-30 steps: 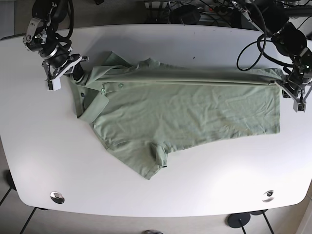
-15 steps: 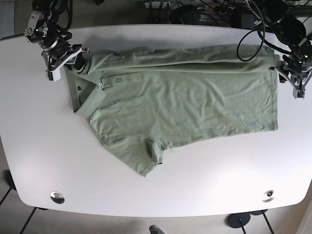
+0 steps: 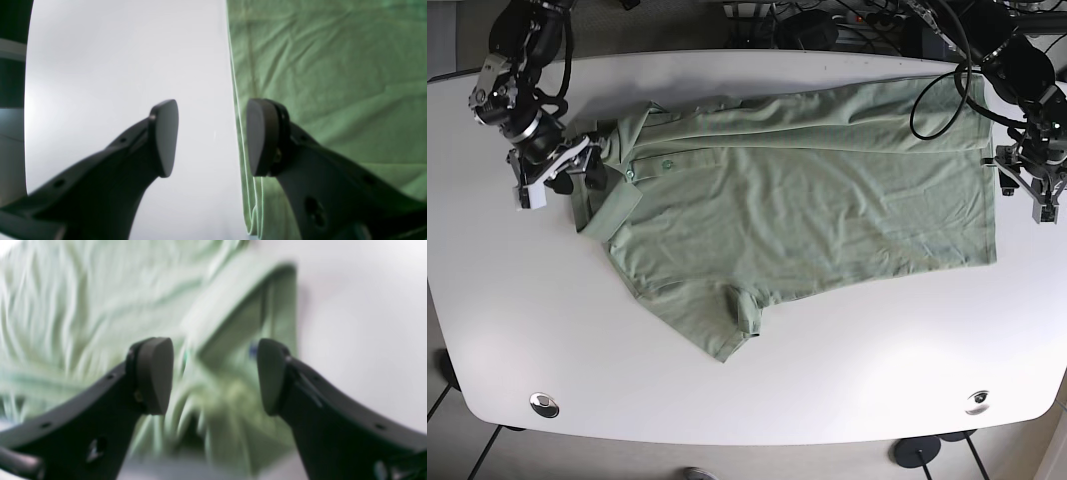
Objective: Fold the T-shirt properly
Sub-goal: 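Lay the green shirt down and move the right gripper along its edge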
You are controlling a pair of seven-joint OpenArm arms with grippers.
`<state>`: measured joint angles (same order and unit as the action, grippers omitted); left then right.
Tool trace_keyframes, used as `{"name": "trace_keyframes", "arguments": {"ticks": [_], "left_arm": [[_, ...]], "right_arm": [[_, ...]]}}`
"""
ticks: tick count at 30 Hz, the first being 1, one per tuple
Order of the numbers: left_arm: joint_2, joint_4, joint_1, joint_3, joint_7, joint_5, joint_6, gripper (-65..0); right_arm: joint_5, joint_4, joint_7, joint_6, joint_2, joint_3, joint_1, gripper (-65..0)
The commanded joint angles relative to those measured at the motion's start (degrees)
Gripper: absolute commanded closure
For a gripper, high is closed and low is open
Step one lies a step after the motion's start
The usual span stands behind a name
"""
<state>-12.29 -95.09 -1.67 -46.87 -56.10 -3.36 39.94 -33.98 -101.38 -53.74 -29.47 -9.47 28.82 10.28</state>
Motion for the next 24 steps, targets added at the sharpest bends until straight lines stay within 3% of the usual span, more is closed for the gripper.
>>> {"name": "trace_keyframes", "arguments": {"ticks": [1, 4, 6, 11, 14, 19, 24], "left_arm": [[0.03, -1.13, -0.31, 1.11, 0.67, -0.12, 0.06, -30.6], [0.03, -1.13, -0.31, 2.08, 0.67, -0.12, 0.06, -30.6], [0.12, -1.22, -0.22, 2.08, 0.67, -0.29, 0.06, -30.6], [0.12, -1.04, -0.13, 1.73, 0.67, -0.29, 0.06, -30.6], [0.03, -1.04, -0.04, 1.64, 0.67, -0.12, 0.06, -30.6], [-0.06, -0.96, -0.04, 1.55, 0.67, -0.03, 0.06, -30.6], [-0.06, 0.98, -0.39, 1.73, 0.84, 0.06, 0.06, -30.6]], "right_arm": [[-0.79, 4.81, 1.3, -0.28, -0.94, 0.06, -5.58, -37.3], [-0.62, 15.63, 1.47, -0.37, -1.65, -0.99, -14.02, -37.3], [2.11, 24.5, 2.61, -0.72, -3.67, -4.51, -21.05, -37.3], [10.2, 41.47, 14.92, -0.81, -4.37, -11.46, -31.34, -37.3], [12.31, 48.42, 20.11, -0.9, -4.37, -13.83, -33.62, -37.3], [11.69, 49.12, 22.04, -0.9, -3.84, -18.31, -32.13, -37.1], [12.13, 49.12, 22.22, -0.9, -1.03, -19.54, -31.95, -34.6]]}}
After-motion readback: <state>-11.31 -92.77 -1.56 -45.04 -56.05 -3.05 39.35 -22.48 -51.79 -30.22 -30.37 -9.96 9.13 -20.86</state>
